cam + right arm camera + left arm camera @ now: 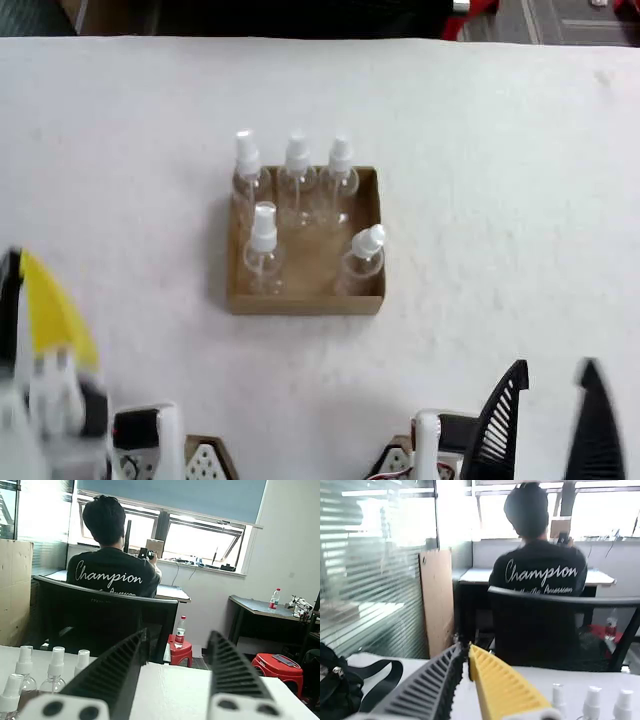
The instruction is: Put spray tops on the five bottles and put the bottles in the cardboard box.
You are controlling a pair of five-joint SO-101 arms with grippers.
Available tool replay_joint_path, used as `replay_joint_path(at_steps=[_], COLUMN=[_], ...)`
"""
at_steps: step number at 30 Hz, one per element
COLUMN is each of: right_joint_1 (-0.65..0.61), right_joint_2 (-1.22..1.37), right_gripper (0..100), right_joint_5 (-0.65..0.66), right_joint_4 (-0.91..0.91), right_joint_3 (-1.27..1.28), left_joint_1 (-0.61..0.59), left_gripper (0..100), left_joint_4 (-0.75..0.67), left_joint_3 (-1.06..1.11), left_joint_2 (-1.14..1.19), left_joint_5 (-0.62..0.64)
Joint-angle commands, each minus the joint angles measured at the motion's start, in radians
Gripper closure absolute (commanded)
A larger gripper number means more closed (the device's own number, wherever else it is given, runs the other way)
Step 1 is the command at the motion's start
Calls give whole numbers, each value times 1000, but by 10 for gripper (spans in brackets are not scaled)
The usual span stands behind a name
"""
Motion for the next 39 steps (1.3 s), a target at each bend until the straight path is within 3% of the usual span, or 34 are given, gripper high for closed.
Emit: replay_joint_path(at_steps=[1, 5, 11, 16, 25, 32, 39], right_joint_1=[8, 8, 8, 8, 8, 10, 8], right_joint_2=[7, 7, 7, 1, 1, 2, 2], right_gripper=[946, 971, 982, 982, 981, 981, 981], right_joint_5=[-8, -9, -11, -11, -11, -6, -6], right_joint_4=[1, -4, -5, 5, 131, 33, -131], right_joint_3=[-14, -14, -14, -35, -54, 86, 542], left_joint_1=[64, 67, 68, 68, 68, 64, 62], left_gripper=[977, 978, 978, 976, 976, 976, 977], left_joint_4=[-54, -86, -29, 98, 272, 180, -5], left_joint_3=[75, 186, 196, 86, 141, 483, 750], left_joint_2=[-173, -262, -240, -240, -240, -240, -240], left_joint_5=[-91, -175, -147, -43, -170, -218, -216])
